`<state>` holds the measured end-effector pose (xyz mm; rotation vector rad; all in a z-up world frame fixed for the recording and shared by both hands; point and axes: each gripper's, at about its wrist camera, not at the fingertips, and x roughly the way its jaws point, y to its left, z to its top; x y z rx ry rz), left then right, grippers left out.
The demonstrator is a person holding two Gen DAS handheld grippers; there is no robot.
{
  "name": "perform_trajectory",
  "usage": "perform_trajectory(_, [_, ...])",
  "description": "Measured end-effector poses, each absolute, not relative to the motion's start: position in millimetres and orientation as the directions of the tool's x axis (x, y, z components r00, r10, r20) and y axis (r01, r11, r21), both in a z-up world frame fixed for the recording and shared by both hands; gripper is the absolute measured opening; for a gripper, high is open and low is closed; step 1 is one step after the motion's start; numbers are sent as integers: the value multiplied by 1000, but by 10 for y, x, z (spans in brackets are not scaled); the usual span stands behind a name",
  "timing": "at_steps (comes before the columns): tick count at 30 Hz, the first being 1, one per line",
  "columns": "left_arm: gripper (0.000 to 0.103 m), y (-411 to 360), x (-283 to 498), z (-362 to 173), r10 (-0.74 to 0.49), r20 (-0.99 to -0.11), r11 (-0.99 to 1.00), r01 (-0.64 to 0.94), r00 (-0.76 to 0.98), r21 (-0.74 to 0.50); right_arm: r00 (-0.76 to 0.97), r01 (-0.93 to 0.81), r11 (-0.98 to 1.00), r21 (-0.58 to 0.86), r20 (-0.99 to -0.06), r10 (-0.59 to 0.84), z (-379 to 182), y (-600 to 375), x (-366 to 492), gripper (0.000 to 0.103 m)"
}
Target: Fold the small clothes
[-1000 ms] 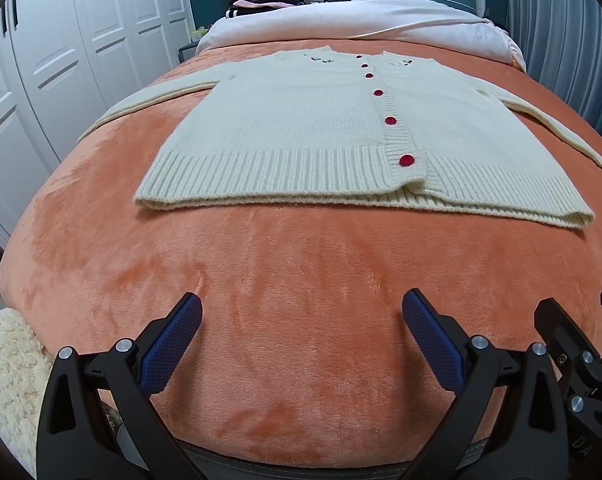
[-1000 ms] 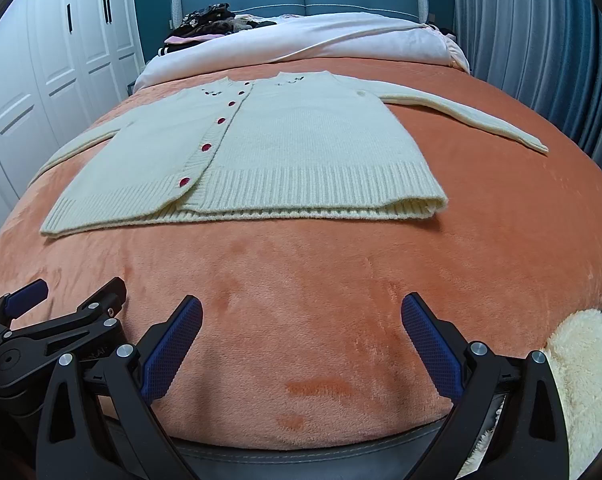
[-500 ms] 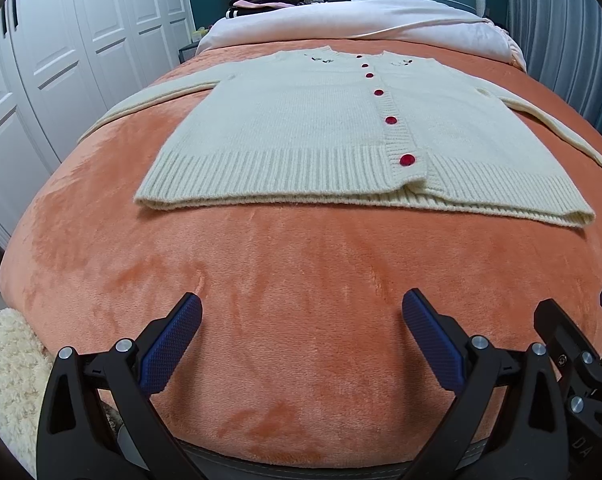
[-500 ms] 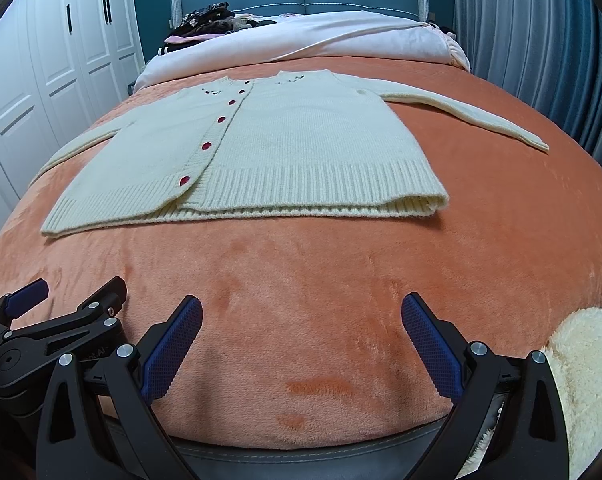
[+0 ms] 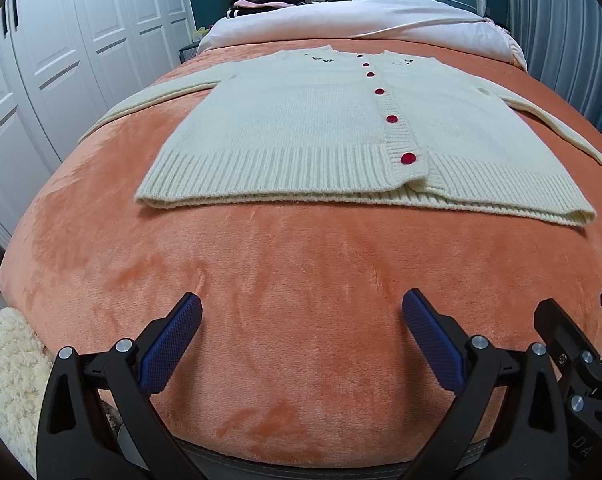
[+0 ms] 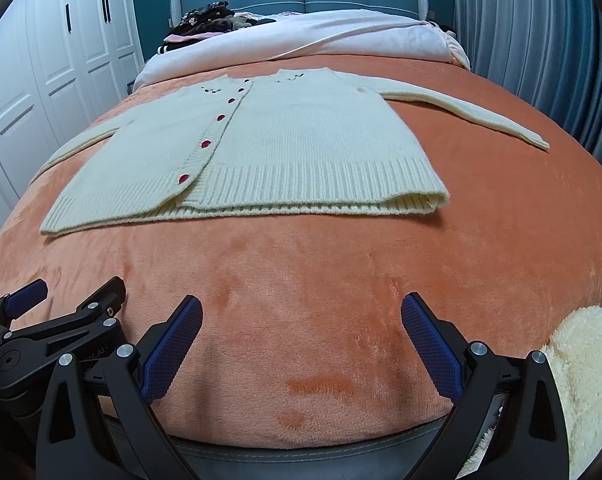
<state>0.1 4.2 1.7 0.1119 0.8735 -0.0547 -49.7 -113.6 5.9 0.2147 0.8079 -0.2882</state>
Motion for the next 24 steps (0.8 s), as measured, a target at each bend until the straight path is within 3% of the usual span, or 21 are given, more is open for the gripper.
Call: perform_trajectory(24, [98, 54, -9, 6, 0, -766, 993, 93, 643, 78, 651, 335, 939, 82, -740, -167, 17, -1121, -504, 98])
